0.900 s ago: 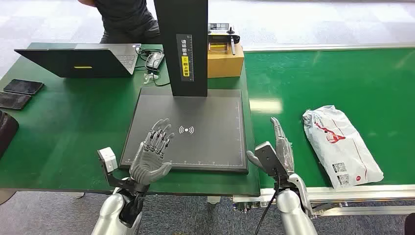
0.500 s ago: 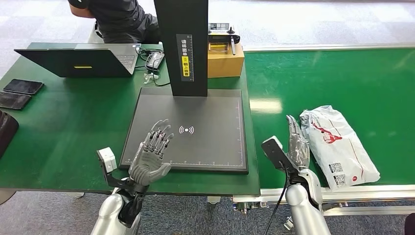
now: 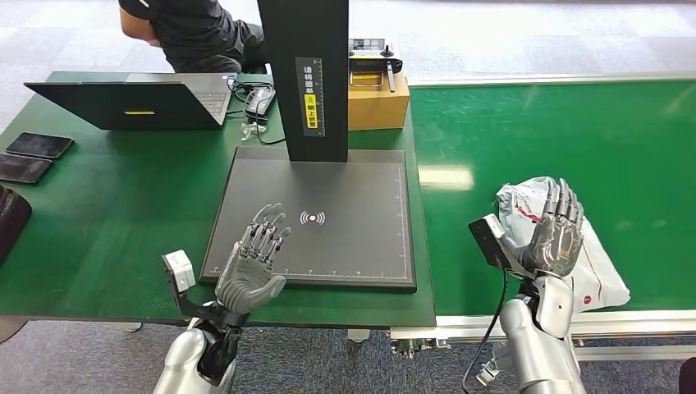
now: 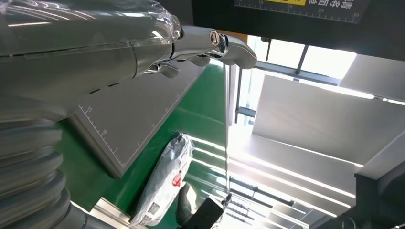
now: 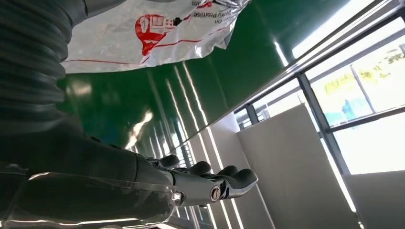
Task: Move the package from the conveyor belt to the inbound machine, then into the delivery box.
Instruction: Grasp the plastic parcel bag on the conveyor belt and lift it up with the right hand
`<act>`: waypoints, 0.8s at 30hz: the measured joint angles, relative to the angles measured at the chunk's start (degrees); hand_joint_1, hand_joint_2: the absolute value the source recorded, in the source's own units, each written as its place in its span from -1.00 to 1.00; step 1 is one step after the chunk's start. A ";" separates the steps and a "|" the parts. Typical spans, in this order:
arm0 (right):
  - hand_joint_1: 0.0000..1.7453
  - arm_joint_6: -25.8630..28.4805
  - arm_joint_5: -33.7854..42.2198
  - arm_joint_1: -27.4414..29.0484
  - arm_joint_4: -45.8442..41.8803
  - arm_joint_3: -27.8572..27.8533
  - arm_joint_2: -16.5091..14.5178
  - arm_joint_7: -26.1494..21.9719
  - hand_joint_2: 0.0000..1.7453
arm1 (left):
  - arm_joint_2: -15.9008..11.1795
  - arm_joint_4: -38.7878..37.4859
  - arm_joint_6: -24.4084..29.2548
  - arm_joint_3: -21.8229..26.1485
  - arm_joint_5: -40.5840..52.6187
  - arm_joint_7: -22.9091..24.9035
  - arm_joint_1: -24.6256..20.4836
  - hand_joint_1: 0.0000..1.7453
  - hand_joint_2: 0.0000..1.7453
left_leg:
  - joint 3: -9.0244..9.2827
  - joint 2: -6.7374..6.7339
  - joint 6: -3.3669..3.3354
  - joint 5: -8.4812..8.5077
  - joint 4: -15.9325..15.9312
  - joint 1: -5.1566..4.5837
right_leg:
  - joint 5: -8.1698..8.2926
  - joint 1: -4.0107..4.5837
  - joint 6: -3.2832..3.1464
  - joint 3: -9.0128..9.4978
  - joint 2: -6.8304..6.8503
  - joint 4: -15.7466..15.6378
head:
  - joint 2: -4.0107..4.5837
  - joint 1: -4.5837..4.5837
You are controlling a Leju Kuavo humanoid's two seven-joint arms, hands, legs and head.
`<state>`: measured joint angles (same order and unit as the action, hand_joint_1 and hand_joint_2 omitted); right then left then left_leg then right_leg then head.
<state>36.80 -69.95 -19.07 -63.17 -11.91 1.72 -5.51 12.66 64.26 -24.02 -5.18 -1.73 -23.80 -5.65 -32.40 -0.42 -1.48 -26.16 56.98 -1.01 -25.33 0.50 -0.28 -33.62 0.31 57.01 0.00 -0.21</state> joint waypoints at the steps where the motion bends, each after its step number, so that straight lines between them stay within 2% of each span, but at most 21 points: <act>1: -1.00 0.36 0.13 -0.01 0.19 -0.26 0.10 0.22 1.00 | 0.00 0.01 0.03 0.00 0.00 0.07 0.03 -1.00 1.00 | 0.00 0.00 0.00 0.00 0.00 0.00 | 0.00 0.00 0.00 0.00 0.00 0.00 | 0.00 0.00; 8: -1.00 -0.56 4.53 0.08 1.59 -2.76 0.28 2.15 1.00 | 0.00 0.02 0.17 -0.01 0.14 0.17 0.31 -1.00 1.00 | 0.00 0.00 0.00 0.00 0.00 0.00 | 0.00 0.00 0.00 0.00 0.00 0.00 | 0.00 0.01; 13: -1.00 -1.87 0.70 0.57 2.52 -4.71 0.28 6.66 1.00 | -0.01 0.02 0.16 -0.01 0.60 0.12 0.38 -1.00 1.00 | 0.00 0.00 0.00 0.00 0.00 0.00 | 0.00 -0.01 0.00 0.00 0.00 0.00 | 0.00 0.01; 24: -1.00 -13.58 -0.22 2.02 6.91 -10.22 0.15 12.24 1.00 | -0.20 -0.54 -0.28 -0.20 1.22 -0.37 0.37 -1.00 1.00 | -0.01 0.01 0.00 0.00 0.00 0.00 | 0.00 0.00 0.00 -0.01 0.00 0.00 | 0.00 0.00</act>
<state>23.22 -70.17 -17.05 -56.27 -22.12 1.87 6.73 12.45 63.72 -24.30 -5.38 -0.50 -24.17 -5.29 -32.41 -0.41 -1.48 -26.17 56.98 -1.01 -25.33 0.49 -0.28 -33.63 0.32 57.00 0.00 -0.21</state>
